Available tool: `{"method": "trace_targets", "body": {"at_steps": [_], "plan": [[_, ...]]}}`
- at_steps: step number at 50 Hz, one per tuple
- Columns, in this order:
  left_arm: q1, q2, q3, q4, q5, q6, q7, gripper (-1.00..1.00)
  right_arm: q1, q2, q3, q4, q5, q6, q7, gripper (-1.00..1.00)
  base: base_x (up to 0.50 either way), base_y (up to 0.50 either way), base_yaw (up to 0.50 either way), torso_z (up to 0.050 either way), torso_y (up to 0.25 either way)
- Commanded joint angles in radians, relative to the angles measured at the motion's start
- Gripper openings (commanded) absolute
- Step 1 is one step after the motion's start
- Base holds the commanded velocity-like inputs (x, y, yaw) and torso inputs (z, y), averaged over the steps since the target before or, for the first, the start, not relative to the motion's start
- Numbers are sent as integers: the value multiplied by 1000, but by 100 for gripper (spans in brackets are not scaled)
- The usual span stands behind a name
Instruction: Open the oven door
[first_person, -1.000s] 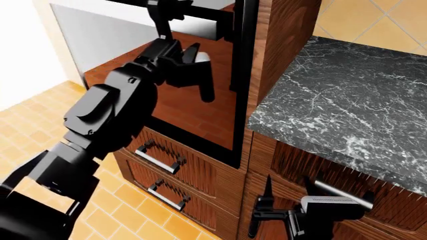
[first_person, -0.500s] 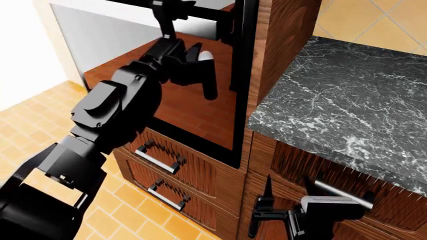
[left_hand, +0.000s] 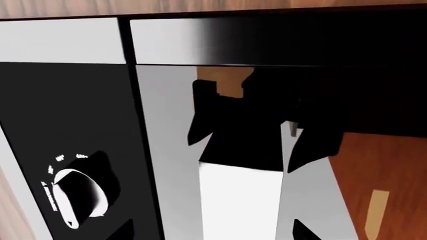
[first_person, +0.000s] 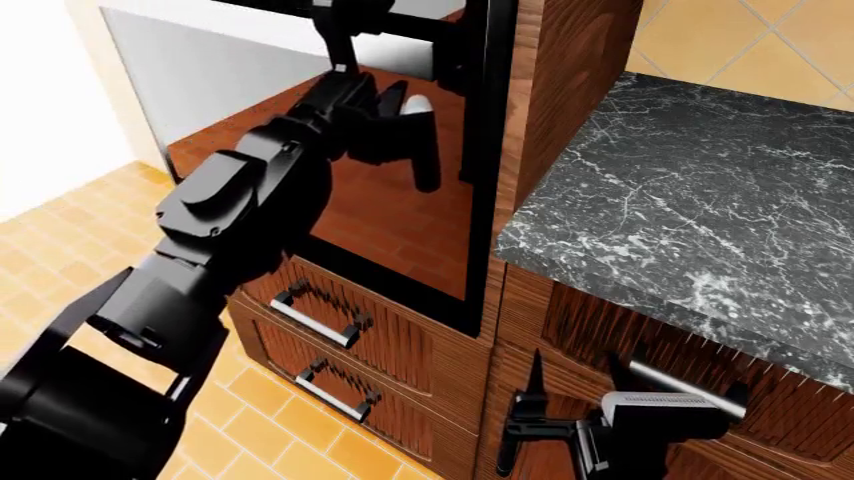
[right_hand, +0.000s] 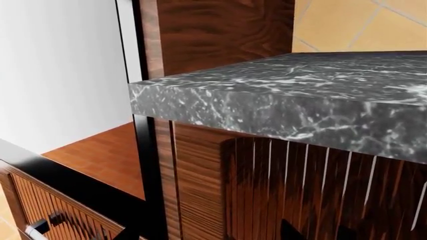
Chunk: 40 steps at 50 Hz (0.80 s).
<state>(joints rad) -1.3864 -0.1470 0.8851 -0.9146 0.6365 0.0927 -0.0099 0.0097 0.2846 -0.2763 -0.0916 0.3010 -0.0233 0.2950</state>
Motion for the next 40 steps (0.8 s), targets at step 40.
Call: {"method": "trace_targets", "body": {"at_steps": [40], "plan": [[-130, 142, 94, -388, -40, 148, -118, 100, 0, 15, -8, -6, 14, -6, 14, 100, 0, 0, 0, 0, 0]]}}
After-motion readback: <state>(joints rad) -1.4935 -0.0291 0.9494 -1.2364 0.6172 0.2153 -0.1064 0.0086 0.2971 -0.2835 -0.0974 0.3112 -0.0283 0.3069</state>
